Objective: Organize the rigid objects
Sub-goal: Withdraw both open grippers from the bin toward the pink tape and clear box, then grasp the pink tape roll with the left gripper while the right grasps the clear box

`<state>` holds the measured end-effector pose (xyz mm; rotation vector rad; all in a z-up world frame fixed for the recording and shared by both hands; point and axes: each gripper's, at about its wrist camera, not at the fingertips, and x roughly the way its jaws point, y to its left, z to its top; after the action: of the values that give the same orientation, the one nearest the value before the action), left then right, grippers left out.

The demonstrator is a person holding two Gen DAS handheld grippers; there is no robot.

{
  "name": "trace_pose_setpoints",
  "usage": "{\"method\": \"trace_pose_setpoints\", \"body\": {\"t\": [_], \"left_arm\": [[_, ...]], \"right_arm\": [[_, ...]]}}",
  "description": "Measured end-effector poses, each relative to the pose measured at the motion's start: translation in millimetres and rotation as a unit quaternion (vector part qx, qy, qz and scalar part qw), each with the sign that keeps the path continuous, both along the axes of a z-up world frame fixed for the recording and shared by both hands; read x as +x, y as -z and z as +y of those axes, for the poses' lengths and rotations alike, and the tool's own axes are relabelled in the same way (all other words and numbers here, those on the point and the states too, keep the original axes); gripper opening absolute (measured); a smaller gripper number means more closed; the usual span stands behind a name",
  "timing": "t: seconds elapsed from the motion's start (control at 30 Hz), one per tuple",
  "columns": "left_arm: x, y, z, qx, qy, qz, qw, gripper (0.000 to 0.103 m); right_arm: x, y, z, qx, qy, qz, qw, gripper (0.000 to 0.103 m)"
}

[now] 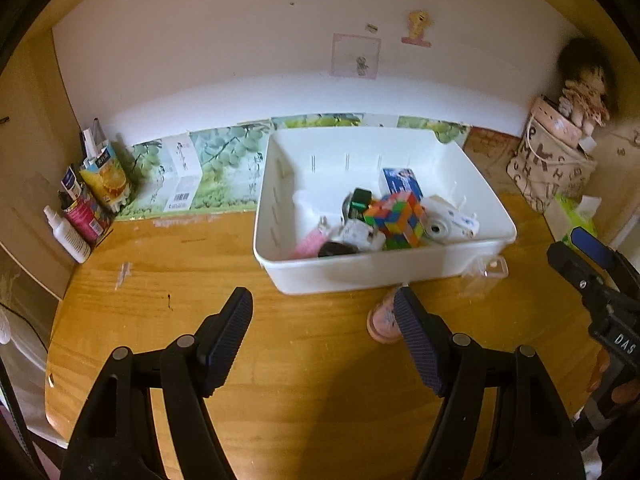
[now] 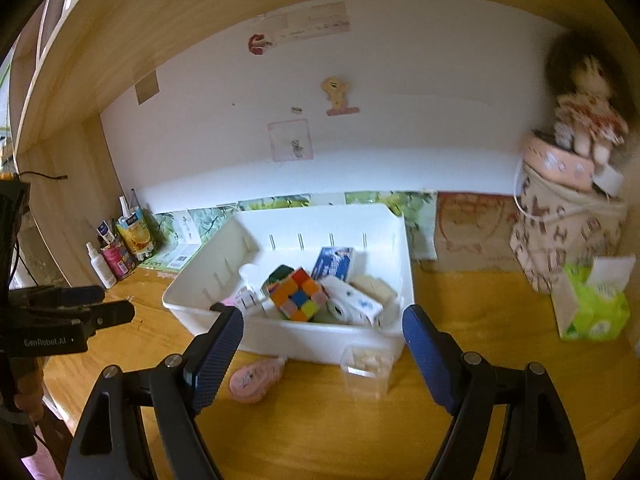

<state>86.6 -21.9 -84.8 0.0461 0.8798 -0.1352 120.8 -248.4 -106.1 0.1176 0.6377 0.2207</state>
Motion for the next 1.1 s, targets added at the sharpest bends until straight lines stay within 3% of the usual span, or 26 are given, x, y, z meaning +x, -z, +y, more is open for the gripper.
{"method": "trace_pose_setpoints", "body": {"t": [0.43,0.8,1.1], "left_arm": [[-29.9,17.2,-20.2,0.027,0.027,0.030,0.9988,0.079],[-1.7,49.6,-46.9,0.047,0.059,0.100,0.9922,0.080],[24.3,73.6,-64.4,0.056,0.090,0.137,0.9849,0.080]], "right_arm": [[-27.8,17.5,-21.5,0.035,0.019,0.042,0.998,0.082],[-14.8,35.4,-23.4,0.065,0.027,0.083,0.994,0.082],[12.9,63.0,-33.4,0.094,0.071,0.133,0.984,0.082]]}}
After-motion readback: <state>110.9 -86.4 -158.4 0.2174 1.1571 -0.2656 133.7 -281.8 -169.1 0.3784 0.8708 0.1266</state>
